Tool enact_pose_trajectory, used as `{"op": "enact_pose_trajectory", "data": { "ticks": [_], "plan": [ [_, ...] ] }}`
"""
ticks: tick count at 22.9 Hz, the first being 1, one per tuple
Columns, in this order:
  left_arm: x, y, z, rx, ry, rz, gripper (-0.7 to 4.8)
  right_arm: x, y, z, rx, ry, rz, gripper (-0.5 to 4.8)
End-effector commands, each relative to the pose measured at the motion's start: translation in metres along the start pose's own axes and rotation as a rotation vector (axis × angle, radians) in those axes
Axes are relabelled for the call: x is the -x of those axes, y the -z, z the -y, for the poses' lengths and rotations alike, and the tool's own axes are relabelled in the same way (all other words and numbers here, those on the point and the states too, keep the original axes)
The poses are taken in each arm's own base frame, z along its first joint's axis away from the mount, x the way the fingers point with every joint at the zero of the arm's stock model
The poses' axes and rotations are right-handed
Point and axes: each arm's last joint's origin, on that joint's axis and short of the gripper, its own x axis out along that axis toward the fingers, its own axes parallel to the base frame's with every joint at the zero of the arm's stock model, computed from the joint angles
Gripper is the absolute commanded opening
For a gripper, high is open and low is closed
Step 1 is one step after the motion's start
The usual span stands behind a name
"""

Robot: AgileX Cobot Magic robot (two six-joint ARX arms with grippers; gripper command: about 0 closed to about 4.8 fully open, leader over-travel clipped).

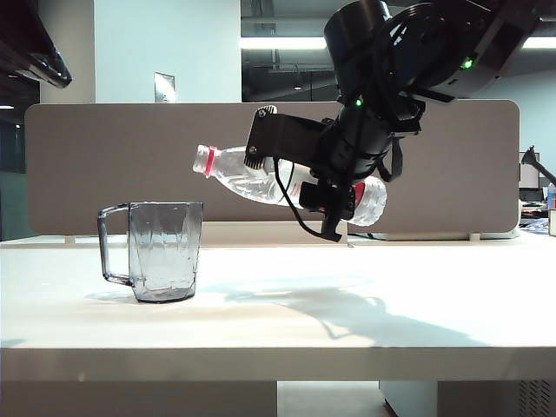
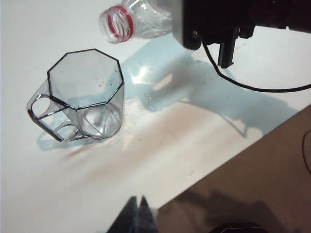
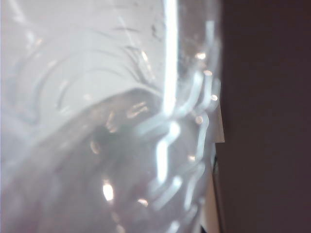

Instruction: Pick up the mineral water bottle on the table and pour water into the mug until it's full.

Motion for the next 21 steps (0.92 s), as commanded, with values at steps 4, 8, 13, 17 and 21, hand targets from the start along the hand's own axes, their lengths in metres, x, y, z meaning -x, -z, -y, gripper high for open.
{"op": "enact_pose_trajectory", "data": {
  "ticks": [4, 8, 13, 17, 21],
  "plan": [
    [0.001, -0.002, 0.0, -0.006, 0.001, 0.016, -0.05, 0.003, -0.007, 0.019, 0.045, 0.113, 0.016, 1.97],
    [0.001, -0.002, 0.0, -0.006, 0.001, 0.016, -0.05, 0.002, -0.01, 0.027, 0.037, 0.13, 0.021, 1.97],
    [0.001, -0.002, 0.0, -0.006, 0.001, 0.016, -0.05, 0.0, -0.016, 0.04, 0.037, 0.132, 0.023, 1.97],
    [0.001, -0.002, 0.0, -0.006, 0.001, 0.016, -0.05, 0.0, -0.02, 0.049, 0.037, 0.141, 0.026, 1.97],
    [0.001, -0.002, 0.0, -0.006, 0.001, 0.016, -0.05, 0.0, -0.021, 0.051, 0.07, 0.146, 0.026, 1.97]
  ]
}}
